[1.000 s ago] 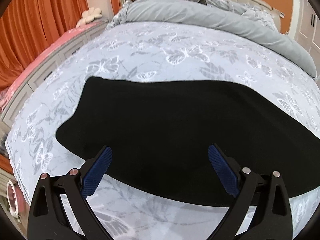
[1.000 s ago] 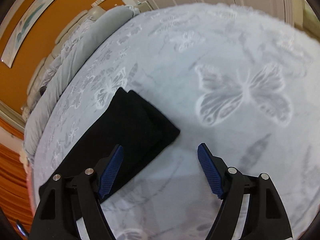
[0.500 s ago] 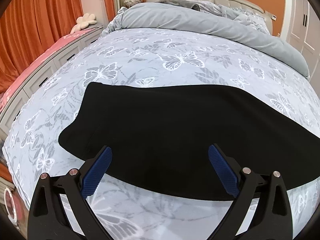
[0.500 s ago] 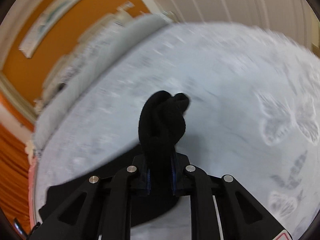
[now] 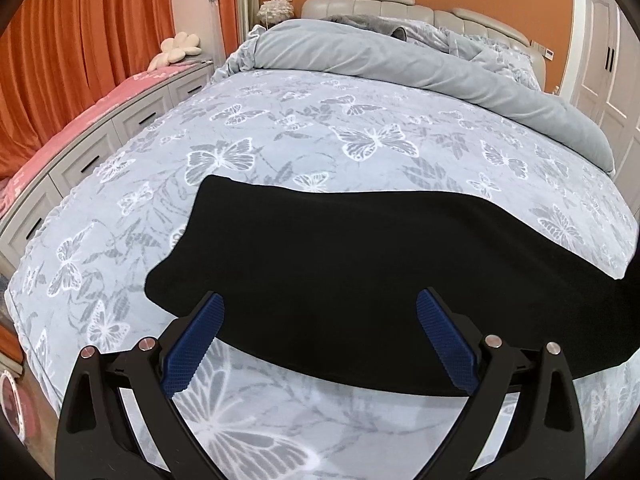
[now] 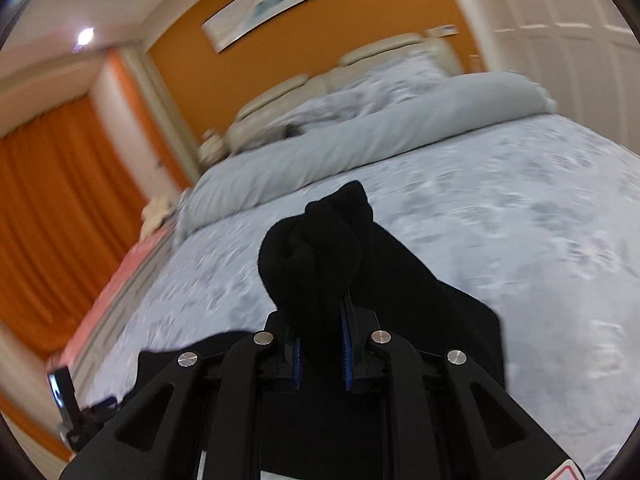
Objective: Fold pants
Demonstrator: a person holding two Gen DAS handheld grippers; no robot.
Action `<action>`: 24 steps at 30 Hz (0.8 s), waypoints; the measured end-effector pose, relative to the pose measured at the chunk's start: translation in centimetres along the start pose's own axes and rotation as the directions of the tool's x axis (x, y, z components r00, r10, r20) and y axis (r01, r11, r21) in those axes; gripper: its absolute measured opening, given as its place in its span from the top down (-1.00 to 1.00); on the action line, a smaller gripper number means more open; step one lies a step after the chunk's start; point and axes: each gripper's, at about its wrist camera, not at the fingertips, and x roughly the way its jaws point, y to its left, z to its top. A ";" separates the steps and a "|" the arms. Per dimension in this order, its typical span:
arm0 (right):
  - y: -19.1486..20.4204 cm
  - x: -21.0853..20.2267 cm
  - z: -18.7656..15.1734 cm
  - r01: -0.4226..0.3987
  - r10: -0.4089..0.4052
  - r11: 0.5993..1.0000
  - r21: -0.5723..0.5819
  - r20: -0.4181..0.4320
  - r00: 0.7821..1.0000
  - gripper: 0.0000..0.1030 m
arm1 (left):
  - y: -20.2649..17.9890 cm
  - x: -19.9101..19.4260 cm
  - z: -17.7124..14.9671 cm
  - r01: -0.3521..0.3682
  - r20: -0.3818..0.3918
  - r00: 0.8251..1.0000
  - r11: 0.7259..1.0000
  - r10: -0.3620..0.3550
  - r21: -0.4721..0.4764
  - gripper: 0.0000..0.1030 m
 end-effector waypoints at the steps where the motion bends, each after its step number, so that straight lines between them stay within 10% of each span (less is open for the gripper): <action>1: 1.4 1.1 -0.5 -0.015 0.014 1.000 -0.025 -0.023 1.000 0.74 | 0.2 0.0 0.0 -0.003 0.001 1.000 1.000 0.003 0.000 -0.85; 24: 11.7 14.5 -12.8 -0.047 -0.073 0.949 -0.313 -0.361 0.930 0.73 | 3.7 1.1 -0.6 -0.025 -0.048 0.999 0.999 0.023 -0.037 -0.85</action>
